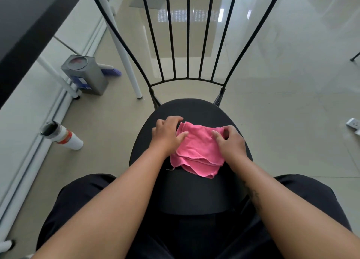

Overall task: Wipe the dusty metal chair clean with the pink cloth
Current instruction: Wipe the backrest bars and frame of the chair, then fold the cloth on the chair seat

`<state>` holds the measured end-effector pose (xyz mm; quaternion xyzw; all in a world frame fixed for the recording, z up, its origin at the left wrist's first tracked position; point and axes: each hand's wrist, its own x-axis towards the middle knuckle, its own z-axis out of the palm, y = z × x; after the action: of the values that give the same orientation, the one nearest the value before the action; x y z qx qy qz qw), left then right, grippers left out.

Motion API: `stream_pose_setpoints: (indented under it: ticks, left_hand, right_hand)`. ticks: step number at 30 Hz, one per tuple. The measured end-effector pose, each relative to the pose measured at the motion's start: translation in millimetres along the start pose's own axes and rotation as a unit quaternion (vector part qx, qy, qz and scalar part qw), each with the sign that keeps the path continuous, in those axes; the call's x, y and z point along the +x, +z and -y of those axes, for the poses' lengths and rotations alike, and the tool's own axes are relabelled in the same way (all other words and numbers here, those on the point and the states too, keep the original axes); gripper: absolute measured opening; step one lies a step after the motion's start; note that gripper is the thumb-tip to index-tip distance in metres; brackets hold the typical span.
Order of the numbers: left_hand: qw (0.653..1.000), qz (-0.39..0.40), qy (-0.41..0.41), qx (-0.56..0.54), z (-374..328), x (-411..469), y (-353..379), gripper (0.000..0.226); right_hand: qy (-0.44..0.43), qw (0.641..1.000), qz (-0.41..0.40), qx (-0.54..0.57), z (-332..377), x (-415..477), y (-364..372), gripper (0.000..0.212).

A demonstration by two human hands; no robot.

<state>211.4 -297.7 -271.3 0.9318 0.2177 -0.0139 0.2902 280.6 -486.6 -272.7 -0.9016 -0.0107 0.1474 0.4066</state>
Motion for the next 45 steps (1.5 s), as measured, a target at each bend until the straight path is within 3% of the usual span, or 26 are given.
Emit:
stream_pose_setpoints:
  ticks: [3,5,8,11,17,21,25,27,29,31,33,35,36,38,40,45]
  left_hand:
    - [0.995,0.087,-0.01,0.051,-11.2,23.4,-1.3,0.052]
    - [0.99,0.121,-0.033,0.068,-18.7,28.3,-6.2,0.036]
    - [0.981,0.164,0.022,0.102,-25.5,28.8,-27.5,0.013]
    - [0.976,0.204,-0.028,-0.075,-26.3,23.6,-74.3,0.019]
    - [0.958,0.041,-0.029,-0.281,-35.7,-14.0,-202.9,0.035]
    - [0.923,-0.09,0.001,-0.374,-43.5,-44.9,-309.3,0.042]
    - [0.935,-0.179,-0.01,-0.305,-21.1,-77.0,-404.7,0.032]
    - [0.946,-0.239,-0.047,-0.216,1.5,-83.7,-445.2,0.039]
    - [0.934,-0.325,-0.115,-0.095,30.1,-79.4,-469.2,0.052]
    - [0.911,-0.366,-0.183,0.052,56.4,-75.5,-467.7,0.062]
    - [0.925,-0.319,-0.18,0.097,83.0,-70.7,-448.7,0.06]
    - [0.959,-0.197,-0.169,0.117,109.2,-67.2,-421.9,0.058]
    - [0.964,-0.135,-0.178,0.145,121.0,-65.2,-409.6,0.06]
    - [0.959,-0.089,-0.192,0.187,140.2,-58.9,-394.0,0.063]
    - [0.955,-0.11,-0.193,0.197,149.8,-49.3,-390.2,0.062]
    - [0.951,-0.124,-0.2,0.2,147.5,-20.1,-394.4,0.064]
  right_hand:
    - [0.034,0.998,0.04,0.02,2.9,10.4,-10.8,0.012]
    - [0.049,0.996,0.075,0.016,5.5,15.4,-17.0,0.008]
    - [0.039,0.993,0.107,0.013,22.2,15.5,-29.4,0.009]
    - [-0.005,0.993,0.117,0.027,55.6,14.5,-48.6,0.01]
    - [-0.137,0.977,0.146,0.074,185.2,-7.2,-77.4,0.008]
    - [-0.206,0.946,0.194,0.156,291.0,-47.7,-88.8,0.011]
    - [-0.231,0.91,0.247,0.238,370.7,-85.9,-57.1,0.015]
    - [-0.222,0.894,0.27,0.282,405.3,-105.3,-23.0,0.009]
    - [-0.199,0.896,0.26,0.3,432.1,-116.7,16.1,0.009]
    - [-0.178,0.932,0.206,0.238,444.9,-117.5,50.3,0.03]
    - [-0.27,0.949,0.156,0.049,441.8,-115.5,73.7,0.044]
    - [-0.401,0.892,0.164,-0.128,431.6,-115.0,92.1,0.052]
    - [-0.434,0.864,0.178,-0.183,426.3,-115.6,100.1,0.055]
    - [-0.446,0.832,0.188,-0.27,419.3,-111.7,116.7,0.061]
    - [-0.444,0.823,0.171,-0.312,417.7,-101.5,129.9,0.066]
    - [-0.415,0.839,0.168,-0.309,433.3,-67.9,142.9,0.066]
